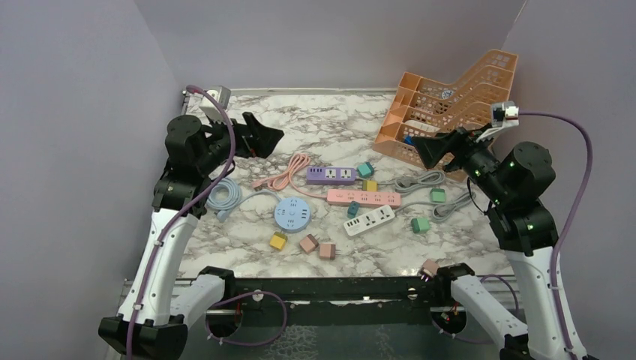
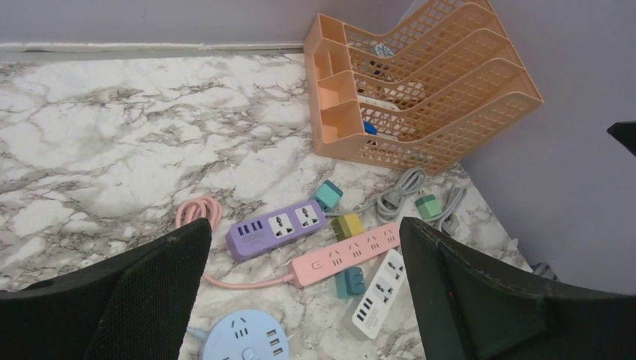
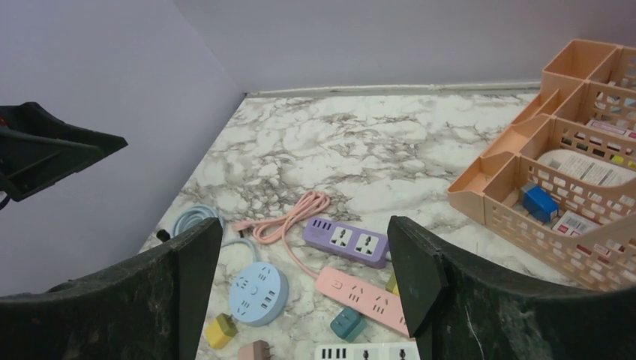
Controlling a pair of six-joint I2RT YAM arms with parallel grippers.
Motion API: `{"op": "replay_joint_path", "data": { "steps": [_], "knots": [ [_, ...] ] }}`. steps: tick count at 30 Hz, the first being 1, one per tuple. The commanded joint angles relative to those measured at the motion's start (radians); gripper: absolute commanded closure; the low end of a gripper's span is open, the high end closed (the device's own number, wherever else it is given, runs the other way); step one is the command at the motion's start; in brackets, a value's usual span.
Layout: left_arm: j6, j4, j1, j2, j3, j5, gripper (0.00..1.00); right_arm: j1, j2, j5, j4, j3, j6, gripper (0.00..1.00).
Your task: Insert the plug
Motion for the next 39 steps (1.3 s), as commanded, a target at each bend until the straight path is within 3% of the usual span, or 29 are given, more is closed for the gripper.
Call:
{"op": "replay_joint_path", "data": {
  "steps": [1, 4, 9, 12, 22, 31, 39],
  "knots": [
    [-0.031, 0.027, -0.018, 0.013, -0.012, -0.026, 0.01, -0.007, -0.02, 0.052, -0.034, -0.053, 0.064, 0.17],
    [-0.034, 0.044, -0.033, 0.018, -0.055, -0.035, 0.01, -0.007, -0.036, 0.049, -0.038, -0.099, 0.084, 0.17],
    [-0.044, 0.18, -0.06, 0.04, -0.152, 0.165, 0.01, -0.007, -0.031, 0.024, -0.087, -0.17, 0.099, 0.17],
    [-0.096, 0.239, -0.069, 0.067, -0.201, 0.183, 0.01, -0.007, -0.016, -0.031, -0.084, -0.219, 0.109, 0.18],
    [-0.145, 0.295, -0.308, 0.215, -0.232, -0.023, 0.04, -0.007, 0.061, -0.069, -0.146, -0.352, 0.163, 0.24],
    [-0.177, 0.299, -0.538, 0.404, -0.223, -0.189, 0.17, -0.007, 0.108, 0.109, -0.218, -0.403, 0.209, 0.27],
    [-0.067, 0.196, -0.664, 0.653, -0.084, -0.298, 0.22, -0.007, 0.148, 0.115, -0.151, -0.463, 0.25, 0.3]
  ]
}}
